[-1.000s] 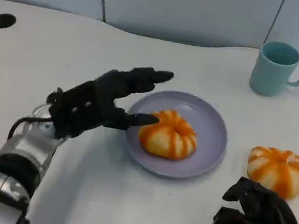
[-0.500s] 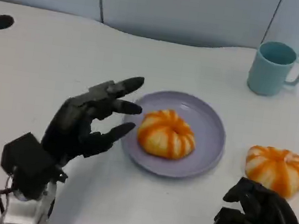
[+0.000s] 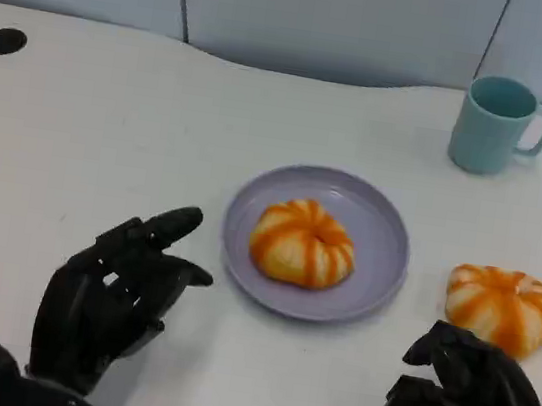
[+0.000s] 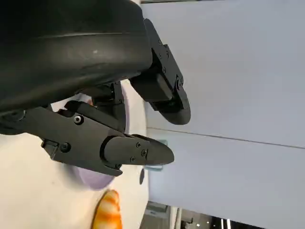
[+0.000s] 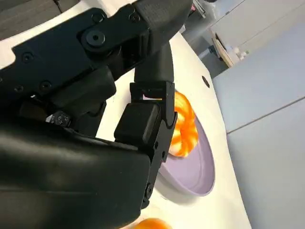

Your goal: Grasp the bread from the table and place it into the plate.

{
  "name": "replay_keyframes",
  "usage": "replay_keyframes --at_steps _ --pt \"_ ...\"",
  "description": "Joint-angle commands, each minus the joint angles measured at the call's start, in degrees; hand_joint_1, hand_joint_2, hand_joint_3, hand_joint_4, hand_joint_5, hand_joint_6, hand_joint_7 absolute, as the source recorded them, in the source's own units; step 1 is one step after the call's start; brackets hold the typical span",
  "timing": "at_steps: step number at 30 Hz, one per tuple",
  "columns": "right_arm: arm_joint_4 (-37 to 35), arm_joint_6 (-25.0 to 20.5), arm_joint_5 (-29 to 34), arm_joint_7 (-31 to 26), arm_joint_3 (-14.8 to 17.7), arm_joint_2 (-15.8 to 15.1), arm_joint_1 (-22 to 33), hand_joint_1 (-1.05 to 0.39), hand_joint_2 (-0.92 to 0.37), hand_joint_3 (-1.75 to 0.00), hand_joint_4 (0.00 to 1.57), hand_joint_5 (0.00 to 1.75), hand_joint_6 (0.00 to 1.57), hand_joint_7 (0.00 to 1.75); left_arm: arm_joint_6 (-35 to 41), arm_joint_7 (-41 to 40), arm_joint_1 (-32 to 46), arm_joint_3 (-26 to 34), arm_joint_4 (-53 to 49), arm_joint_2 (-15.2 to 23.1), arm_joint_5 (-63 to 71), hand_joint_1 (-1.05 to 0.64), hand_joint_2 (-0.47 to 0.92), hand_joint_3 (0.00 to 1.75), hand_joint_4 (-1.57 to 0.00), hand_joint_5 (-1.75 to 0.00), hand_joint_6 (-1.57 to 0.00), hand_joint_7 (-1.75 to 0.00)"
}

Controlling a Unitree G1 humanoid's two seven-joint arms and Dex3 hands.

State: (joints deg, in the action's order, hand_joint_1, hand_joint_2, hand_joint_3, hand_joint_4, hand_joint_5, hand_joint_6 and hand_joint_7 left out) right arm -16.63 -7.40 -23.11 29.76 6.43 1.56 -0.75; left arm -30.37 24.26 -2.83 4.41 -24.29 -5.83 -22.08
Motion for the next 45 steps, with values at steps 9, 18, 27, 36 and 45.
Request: replay_keyframes --at_steps 9,18,27,36,45 --pt "-2.1 0.8 -0.4 0.8 1.0 -1.3 -0.9 -0.88 -0.76 0.00 1.48 0.75 1.29 0.76 5.0 -2.1 2.1 4.3 1.2 0.6 -0.3 -0.42 0.92 0.28 -0.58 -1.37 -0.63 -0.65" --pt "-1.3 1.3 0.1 1.1 1.0 -1.9 -0.2 -0.88 -0.77 -0.01 1.48 0.74 1.26 0.79 9.0 -0.7 2.9 5.0 1.8 1.2 -0.5 -0.42 0.92 0.23 -0.68 -1.37 -0.70 -0.59" --pt "-0.7 0.8 -0.4 0.8 1.3 -1.9 -0.1 -0.87 -0.77 0.00 1.47 0.75 1.25 0.81 12.6 -1.4 4.7 4.8 3.5 1.5 -0.2 -0.42 0.92 0.23 -0.69 -1.38 -0.77 -0.62" --pt "-0.6 0.1 -0.8 1.0 1.7 -2.2 -0.7 -0.88 -0.78 0.00 1.46 0.78 1.25 0.81 19.3 -1.4 7.3 4.8 8.2 2.3 -0.5 -0.44 0.92 0.28 -0.66 -1.42 -0.71 -0.69" --pt "-0.2 -0.7 -0.4 0.4 1.6 -2.2 -0.7 -0.87 -0.78 0.00 1.44 0.80 1.22 0.85 22.7 -2.1 7.0 4.7 9.4 3.4 0.6 -0.50 0.92 0.35 -0.69 -1.43 -0.74 -0.82"
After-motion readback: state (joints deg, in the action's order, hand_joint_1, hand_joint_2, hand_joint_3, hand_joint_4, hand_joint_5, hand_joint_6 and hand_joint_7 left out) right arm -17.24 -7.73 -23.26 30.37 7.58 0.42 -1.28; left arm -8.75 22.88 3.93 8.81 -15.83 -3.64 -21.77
